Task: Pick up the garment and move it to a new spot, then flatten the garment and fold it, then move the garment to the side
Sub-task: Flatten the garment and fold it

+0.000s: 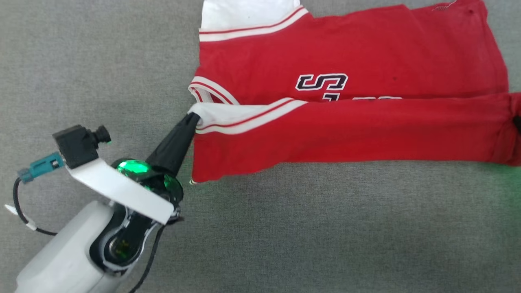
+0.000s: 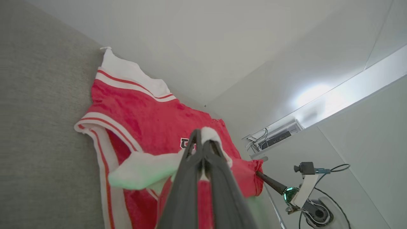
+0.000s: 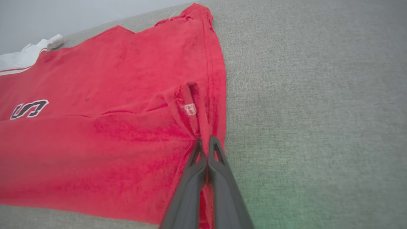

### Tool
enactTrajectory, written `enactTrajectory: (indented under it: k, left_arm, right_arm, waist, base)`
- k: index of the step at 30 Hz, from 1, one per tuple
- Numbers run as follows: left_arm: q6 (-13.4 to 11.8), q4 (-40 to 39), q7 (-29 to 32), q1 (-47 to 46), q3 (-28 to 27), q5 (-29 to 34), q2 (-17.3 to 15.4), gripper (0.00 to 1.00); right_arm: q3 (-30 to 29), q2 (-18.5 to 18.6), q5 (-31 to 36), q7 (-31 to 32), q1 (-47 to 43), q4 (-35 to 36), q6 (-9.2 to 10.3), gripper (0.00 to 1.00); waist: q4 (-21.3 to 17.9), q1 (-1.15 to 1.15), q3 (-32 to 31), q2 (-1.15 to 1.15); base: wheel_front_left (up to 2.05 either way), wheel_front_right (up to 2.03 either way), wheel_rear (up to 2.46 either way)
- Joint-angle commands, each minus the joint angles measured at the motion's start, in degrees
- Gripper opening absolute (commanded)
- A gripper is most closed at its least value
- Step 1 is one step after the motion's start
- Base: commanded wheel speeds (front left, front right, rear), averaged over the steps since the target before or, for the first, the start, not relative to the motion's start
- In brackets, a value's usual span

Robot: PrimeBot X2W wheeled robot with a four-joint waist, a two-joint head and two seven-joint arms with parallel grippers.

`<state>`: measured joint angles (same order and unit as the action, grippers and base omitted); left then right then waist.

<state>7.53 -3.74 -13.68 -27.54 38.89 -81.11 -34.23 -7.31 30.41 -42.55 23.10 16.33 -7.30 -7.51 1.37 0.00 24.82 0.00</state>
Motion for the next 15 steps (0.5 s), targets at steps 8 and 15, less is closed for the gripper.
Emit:
enactTrajectory:
  k: [8,15]
  left_arm:
    - [-0.1,8.9,-1.3,-4.3,3.5,1.8,1.9,0.0]
    - [-0.2,13.5,-1.4,-5.9,6.2,3.4,1.2,0.66]
  right_arm:
    - [3.6,0.1,0.5,-3.0,3.1,-5.2,0.04,0.0]
    - [6.4,0.4,-0.2,-4.8,4.0,-7.8,0.09,0.0]
  waist:
    - [-0.3,0.0,3.4,0.0]
    - [-0.7,0.0,3.2,0.0]
  base:
    - [0.0,0.0,0.0]
    - [0.0,0.0,0.0]
